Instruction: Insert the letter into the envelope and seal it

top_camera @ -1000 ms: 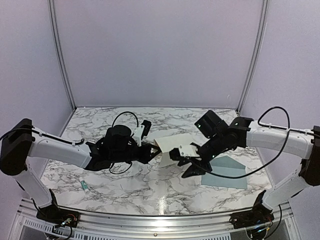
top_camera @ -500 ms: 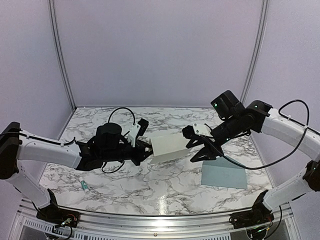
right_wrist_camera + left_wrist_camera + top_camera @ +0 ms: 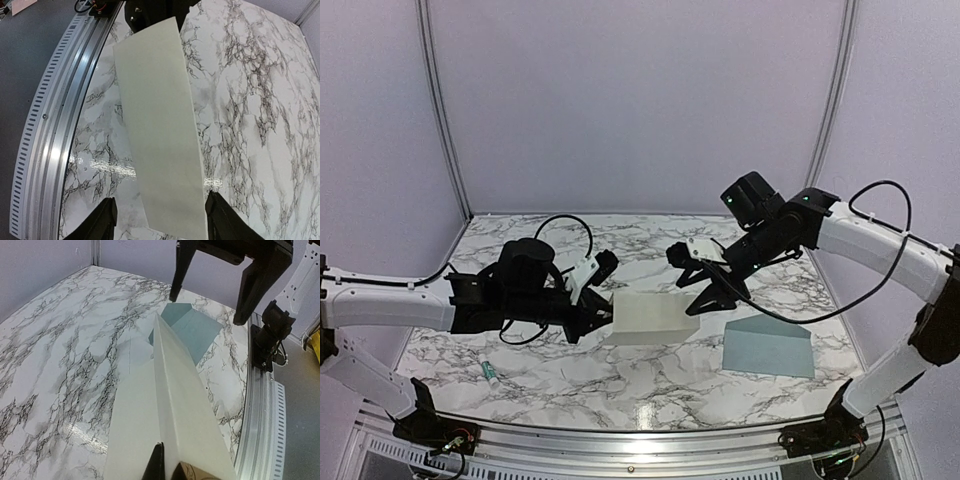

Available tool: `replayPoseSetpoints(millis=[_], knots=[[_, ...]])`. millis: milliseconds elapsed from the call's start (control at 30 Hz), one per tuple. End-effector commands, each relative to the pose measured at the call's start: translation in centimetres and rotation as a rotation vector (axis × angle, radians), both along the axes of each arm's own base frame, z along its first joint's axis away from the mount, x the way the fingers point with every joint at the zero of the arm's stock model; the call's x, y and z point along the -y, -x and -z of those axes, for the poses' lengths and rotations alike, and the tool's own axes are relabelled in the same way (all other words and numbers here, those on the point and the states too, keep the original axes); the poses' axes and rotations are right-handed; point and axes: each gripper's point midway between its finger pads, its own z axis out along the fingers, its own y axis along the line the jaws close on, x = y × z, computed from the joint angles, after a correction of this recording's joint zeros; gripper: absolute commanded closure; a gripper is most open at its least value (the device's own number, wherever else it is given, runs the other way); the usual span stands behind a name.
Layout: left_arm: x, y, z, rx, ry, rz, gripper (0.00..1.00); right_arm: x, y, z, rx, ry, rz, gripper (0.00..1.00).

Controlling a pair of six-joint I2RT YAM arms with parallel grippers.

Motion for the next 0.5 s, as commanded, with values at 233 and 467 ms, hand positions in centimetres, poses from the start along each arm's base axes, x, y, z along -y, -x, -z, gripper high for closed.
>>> replayPoseSetpoints(millis=[233,467], knots=[[-0.8,2.1,-2.1,0.085,-0.046,0.108,1.0,-3.5,2.1,2.9,-0.049,0.061,-0.104,0.44],[-0.8,2.3,-1.2,0.075,-0.094,0.131,1.0,-4.2,1.2,1.8,-0.024,0.039,-0.082,0.46]])
